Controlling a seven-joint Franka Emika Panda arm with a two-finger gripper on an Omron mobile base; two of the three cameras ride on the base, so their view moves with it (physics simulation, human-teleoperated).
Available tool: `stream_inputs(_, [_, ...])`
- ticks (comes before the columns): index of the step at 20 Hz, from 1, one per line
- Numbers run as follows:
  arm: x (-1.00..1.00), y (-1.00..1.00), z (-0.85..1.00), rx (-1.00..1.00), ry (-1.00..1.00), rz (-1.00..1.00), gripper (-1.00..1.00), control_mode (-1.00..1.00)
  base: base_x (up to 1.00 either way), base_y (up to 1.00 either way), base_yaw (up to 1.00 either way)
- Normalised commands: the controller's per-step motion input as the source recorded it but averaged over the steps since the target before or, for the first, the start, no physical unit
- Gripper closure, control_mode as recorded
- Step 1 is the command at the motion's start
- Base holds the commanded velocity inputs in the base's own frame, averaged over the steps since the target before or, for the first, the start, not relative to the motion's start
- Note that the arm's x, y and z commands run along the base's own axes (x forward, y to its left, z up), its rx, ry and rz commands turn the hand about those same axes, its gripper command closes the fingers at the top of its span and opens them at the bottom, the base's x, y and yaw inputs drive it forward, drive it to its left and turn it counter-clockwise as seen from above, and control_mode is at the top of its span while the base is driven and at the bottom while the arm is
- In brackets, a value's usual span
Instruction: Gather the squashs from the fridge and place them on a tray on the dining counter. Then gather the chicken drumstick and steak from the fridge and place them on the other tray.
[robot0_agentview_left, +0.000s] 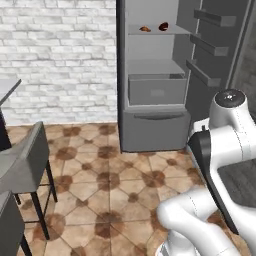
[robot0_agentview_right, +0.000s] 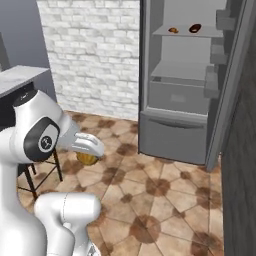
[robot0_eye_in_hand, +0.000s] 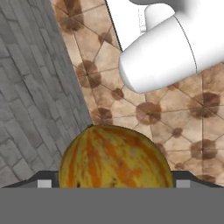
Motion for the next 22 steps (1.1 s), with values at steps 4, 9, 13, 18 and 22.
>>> stream_inputs(4, [0.00, 0.00, 0.00, 0.00, 0.00, 0.00, 1.00, 1.00, -0.72, 0.20, 0.39])
stream_inputs(9, [0.00, 0.00, 0.00, 0.00, 0.00, 0.00, 1.00, 1.00, -0.63, 0.17, 0.39])
stream_inputs(13, [0.00, 0.00, 0.00, 0.00, 0.00, 0.00, 1.00, 1.00, -0.63, 0.13, 0.38])
stream_inputs(18, [0.00, 0.00, 0.00, 0.00, 0.00, 0.00, 1.00, 1.00, -0.66, 0.13, 0.38])
stream_inputs(22, [0.00, 0.00, 0.00, 0.00, 0.00, 0.00, 1.00, 1.00, -0.62, 0.19, 0.37])
